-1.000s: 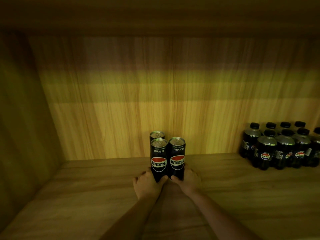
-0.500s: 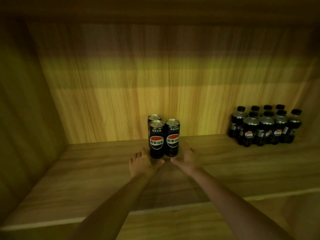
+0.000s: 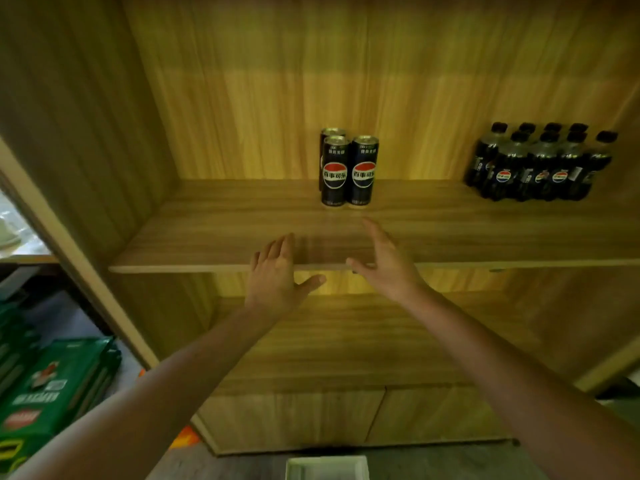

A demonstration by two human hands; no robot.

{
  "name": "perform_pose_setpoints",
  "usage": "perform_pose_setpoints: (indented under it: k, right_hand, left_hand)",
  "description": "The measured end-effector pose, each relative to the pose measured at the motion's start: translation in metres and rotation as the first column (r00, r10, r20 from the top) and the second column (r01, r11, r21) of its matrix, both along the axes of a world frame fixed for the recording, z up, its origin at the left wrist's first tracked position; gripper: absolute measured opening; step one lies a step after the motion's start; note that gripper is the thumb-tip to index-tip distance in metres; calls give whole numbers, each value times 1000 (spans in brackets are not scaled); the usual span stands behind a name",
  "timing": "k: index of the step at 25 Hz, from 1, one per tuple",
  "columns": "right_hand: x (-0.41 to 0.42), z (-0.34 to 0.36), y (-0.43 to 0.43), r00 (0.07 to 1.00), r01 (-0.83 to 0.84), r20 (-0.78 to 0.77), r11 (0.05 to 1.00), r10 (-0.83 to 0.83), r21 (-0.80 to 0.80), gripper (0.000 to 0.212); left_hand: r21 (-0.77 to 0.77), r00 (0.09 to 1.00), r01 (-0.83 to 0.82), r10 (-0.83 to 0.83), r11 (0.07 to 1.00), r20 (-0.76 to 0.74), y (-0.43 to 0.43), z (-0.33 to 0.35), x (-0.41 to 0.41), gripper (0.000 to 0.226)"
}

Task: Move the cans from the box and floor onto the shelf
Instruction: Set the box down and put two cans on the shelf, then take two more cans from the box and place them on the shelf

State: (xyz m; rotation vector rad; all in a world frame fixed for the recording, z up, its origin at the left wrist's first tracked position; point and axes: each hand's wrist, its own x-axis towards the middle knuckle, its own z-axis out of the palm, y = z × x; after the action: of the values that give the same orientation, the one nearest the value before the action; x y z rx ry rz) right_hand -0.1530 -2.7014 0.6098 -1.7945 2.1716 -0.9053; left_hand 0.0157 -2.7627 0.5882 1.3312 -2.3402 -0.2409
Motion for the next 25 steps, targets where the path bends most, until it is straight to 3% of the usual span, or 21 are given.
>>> perform_pose_setpoints:
  k: [5, 12, 16, 19, 25]
  right_hand:
    - [25, -55, 51, 989, -140, -33, 990, 141, 19, 74]
    - [40, -208, 105, 985, -171, 38, 953, 167, 251, 76]
    - [47, -353, 115, 988, -152, 65, 936, 139, 318, 75]
    - [51, -485, 125, 985, -138, 147, 916, 87, 378, 71]
    - [53, -737, 134, 980, -122, 199, 864, 25, 488, 60]
  left_hand:
    - [-136, 995, -76, 66, 988, -76, 71, -64, 28, 77]
    - [115, 1000, 0, -2, 993, 20, 118, -210, 38, 69]
    - [333, 996, 63, -80, 941, 37, 127, -353, 49, 69]
    - [470, 994, 21, -69, 882, 84, 135, -481, 60, 69]
    - [583, 981, -15, -102, 812, 166, 136, -713, 69, 71]
